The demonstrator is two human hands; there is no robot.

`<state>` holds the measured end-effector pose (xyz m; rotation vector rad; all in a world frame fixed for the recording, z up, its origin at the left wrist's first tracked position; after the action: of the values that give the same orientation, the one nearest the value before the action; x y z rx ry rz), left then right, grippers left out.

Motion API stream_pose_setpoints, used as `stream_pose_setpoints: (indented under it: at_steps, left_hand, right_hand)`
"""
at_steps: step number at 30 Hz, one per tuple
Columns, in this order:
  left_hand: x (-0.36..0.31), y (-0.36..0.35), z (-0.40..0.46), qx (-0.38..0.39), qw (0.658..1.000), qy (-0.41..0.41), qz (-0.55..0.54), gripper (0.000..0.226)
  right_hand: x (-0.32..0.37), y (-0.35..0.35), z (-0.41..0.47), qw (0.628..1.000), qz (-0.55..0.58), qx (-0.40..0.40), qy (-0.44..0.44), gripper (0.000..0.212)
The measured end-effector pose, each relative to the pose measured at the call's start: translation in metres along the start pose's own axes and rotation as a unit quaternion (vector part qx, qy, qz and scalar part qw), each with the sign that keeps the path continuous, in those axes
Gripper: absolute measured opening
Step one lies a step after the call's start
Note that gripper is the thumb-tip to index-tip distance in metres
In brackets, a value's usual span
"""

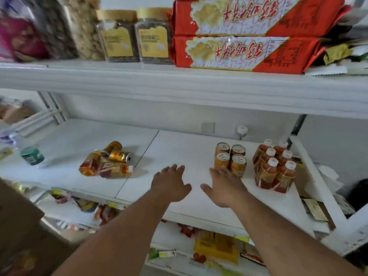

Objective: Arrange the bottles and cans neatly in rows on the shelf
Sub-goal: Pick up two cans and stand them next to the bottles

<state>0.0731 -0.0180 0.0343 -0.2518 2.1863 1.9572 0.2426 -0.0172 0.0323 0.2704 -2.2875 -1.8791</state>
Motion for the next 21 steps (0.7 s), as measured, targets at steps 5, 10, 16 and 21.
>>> stream_pose_setpoints:
  at_steps: [5,10,16,21]
  left_hand:
    - [0.029,0.017,-0.067,0.0,0.999,0.041,0.005,0.079]
    - [0.067,0.027,-0.12,0.003,0.997,0.081,0.006,0.079]
    - [0.115,0.038,-0.152,-0.005,0.995,0.098,-0.009,0.08]
    - [0.166,0.05,-0.162,-0.004,0.995,0.099,-0.016,0.079]
  right_hand:
    - [0.048,0.001,-0.036,0.999,0.009,0.006,0.054,0.076]
    - [0.097,0.002,-0.068,0.996,0.024,0.002,0.088,0.077]
    - [0.155,0.001,-0.085,0.994,0.029,0.001,0.102,0.077]
    - [0.205,0.007,-0.084,0.996,0.028,-0.006,0.09,0.077]
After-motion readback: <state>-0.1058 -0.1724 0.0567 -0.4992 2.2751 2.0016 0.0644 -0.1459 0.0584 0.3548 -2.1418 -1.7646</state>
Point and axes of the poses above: each hand's wrist, its own z-axis towards the middle knuckle, its own y-axis out of the back of the hand, x = y × z, the point moved 8 cm from there along z, towards the middle knuckle, and after that the axes turned 7 degrees about -z, right-handed, at the moved point
